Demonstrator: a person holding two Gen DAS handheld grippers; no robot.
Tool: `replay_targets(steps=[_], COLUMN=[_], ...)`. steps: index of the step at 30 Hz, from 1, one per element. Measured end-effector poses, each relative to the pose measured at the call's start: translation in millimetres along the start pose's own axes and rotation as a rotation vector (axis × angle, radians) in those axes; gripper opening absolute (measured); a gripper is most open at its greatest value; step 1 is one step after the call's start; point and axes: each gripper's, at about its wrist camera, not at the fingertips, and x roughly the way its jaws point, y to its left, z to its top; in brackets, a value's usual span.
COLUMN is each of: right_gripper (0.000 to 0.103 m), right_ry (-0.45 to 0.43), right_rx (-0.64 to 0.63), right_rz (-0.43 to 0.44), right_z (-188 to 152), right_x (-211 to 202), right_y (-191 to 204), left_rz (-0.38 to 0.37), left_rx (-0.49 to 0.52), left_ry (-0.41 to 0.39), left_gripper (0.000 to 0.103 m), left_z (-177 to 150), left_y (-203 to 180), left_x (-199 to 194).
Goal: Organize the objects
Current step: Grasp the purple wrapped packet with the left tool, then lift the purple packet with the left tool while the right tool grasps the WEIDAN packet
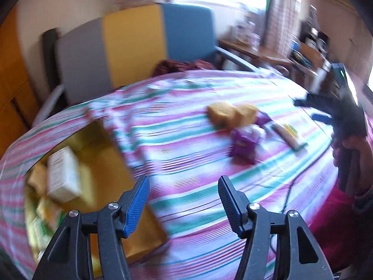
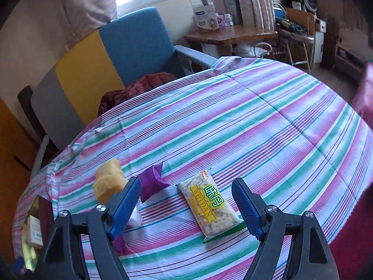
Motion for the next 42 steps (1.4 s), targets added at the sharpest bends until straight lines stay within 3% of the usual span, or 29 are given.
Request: replay_targets(steps=[3,8,12,15,20,21,23,30,36,42], right_gripper=[0.081,0.081,0.081,0.081,0.081,0.081,0.081,0.081,0.081,0.081], right_ry=[0.015,0.025,0.056,0.065,0.066,0.069,0.073,0.091,0.124,0.187], right_rx=[0.023,0.037,0.073,0.096,0.127,0.136,0.151,0.187,0.188,0.096], right_rz=[0.016,0.034,0.045,0.061,0.065,0.066,0.059,0.006,-0.041,-0.080], right_z=[0,0,0,2,4,4,4,6,5,0], right_x=[2,3,9,11,12,13,15,24,34,50], right_y=[-3,-5,-12,-15,-22,-24,-28,-39,-42,-28], left_rz=[-0.091,-0.149,-0.187,-0.170,-0.153,-0.153,-0.170,-0.241,-0.238,-0.229], left_rx=[0.032,0.086,0.166,0.227,0.230,0.214,0.174,0.115,0.101,0.098], left_ry=[0.060,0.127,0.116,0.110,0.147,0.155,0.162,0.144,0.140,0.143], left_gripper=[0.062,0.065,0.083,0.085,0.085,0.082,0.052,0.047,0.047,0.047], left_z=[9,19,28,36,47,48,48,33,9,-13], left_y=[-24,-60,-85,-97,-101,-99,-94,-81,-71,-65], left_x=[28,72,93,109,146,152,159,146,122,104])
